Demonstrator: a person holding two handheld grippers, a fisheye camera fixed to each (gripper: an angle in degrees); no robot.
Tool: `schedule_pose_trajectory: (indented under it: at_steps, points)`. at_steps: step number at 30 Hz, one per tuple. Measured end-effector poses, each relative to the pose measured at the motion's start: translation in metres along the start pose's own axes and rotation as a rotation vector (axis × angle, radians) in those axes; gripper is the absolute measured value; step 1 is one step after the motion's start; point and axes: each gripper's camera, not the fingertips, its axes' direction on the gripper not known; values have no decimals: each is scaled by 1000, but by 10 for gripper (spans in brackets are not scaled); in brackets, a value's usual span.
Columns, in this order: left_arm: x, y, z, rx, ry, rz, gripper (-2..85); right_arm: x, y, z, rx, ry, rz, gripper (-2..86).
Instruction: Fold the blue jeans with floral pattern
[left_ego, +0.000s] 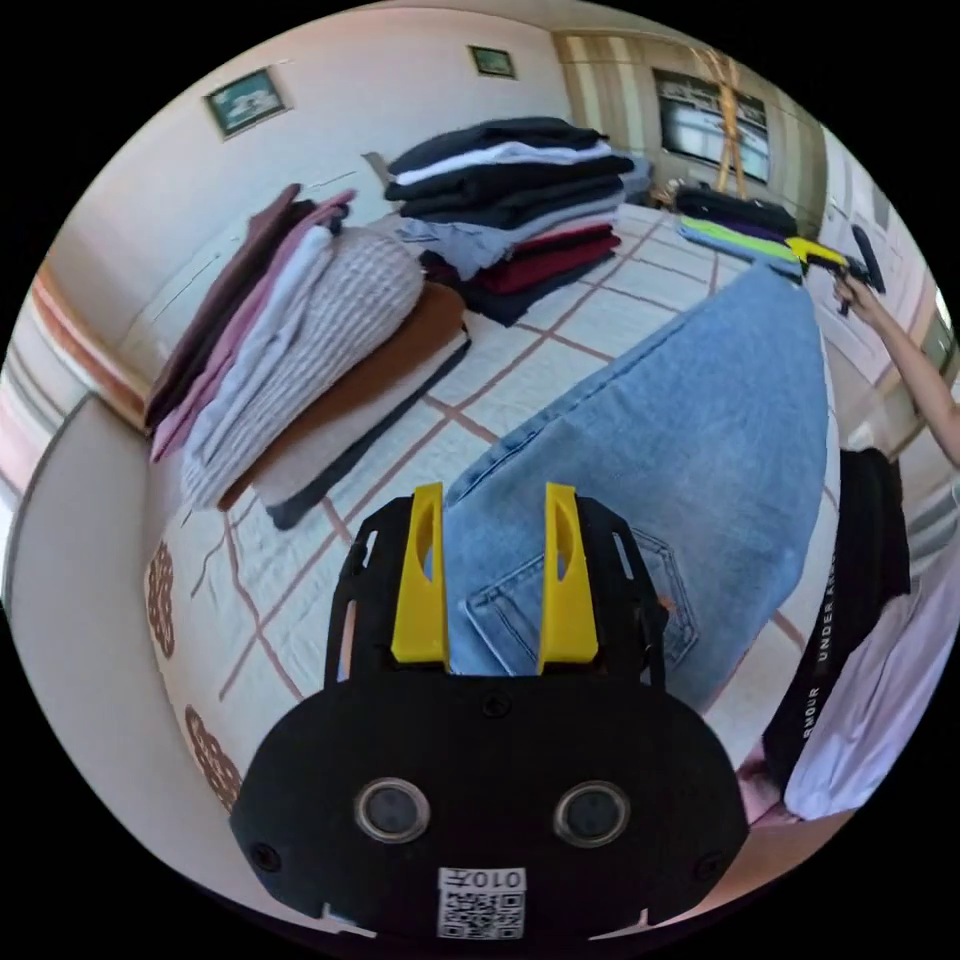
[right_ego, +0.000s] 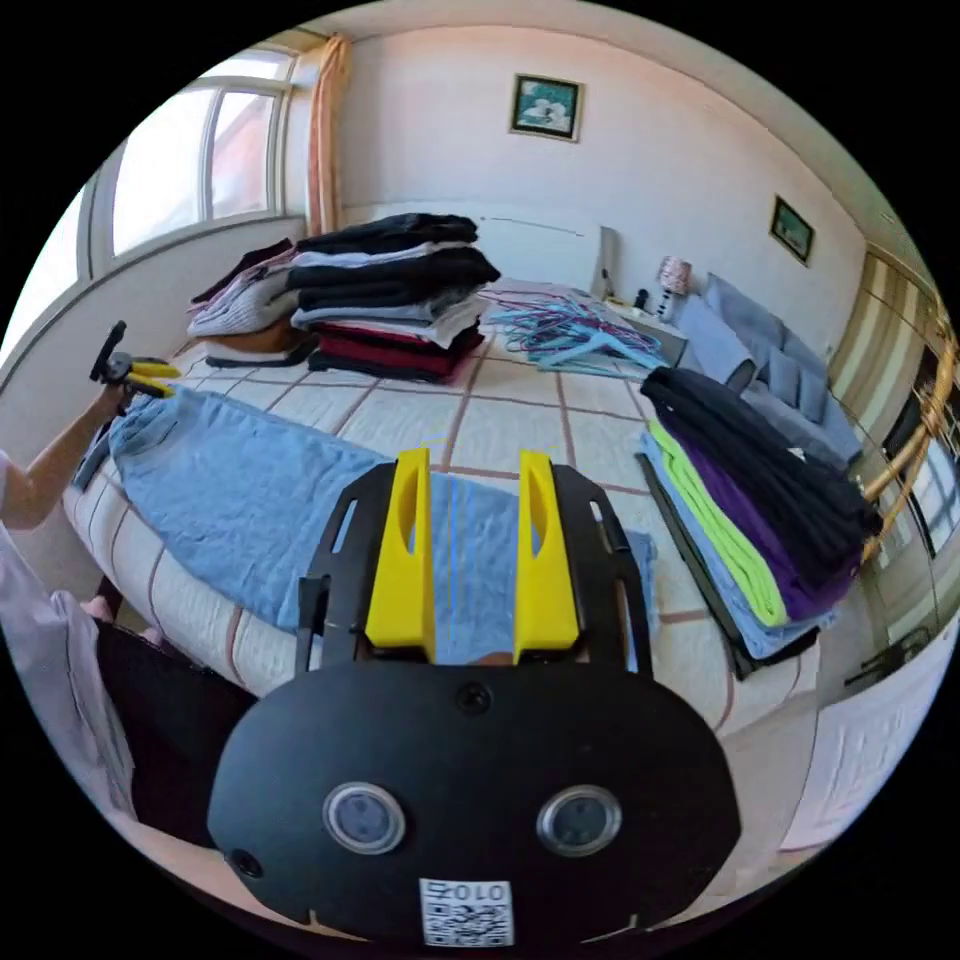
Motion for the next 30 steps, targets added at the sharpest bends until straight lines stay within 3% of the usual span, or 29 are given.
schedule_pose_trajectory:
  at_steps: [8,12,19,22,24,30]
  points:
    - [-6,-24,60,-69,201,41,68,-81,-64,121,-363,-32,-391,99]
    - [-5,-16,40,-6,245,56,24,-97,-61,131,-406,1,-447,53]
    - [-13,-30,1,78,172,36,17,-89,-66,91,-234,-23,-306,27]
    - [-16,-48,61,-107,140,-48,31,-101,-63,133,-370,53,-252,23]
    - [-14,-45,91,-140,124,-108,40,-105,-61,146,-382,92,-156,23]
    - [-6,5,4,54,-13,-264,53,-123,-39,100,-226,227,96,26]
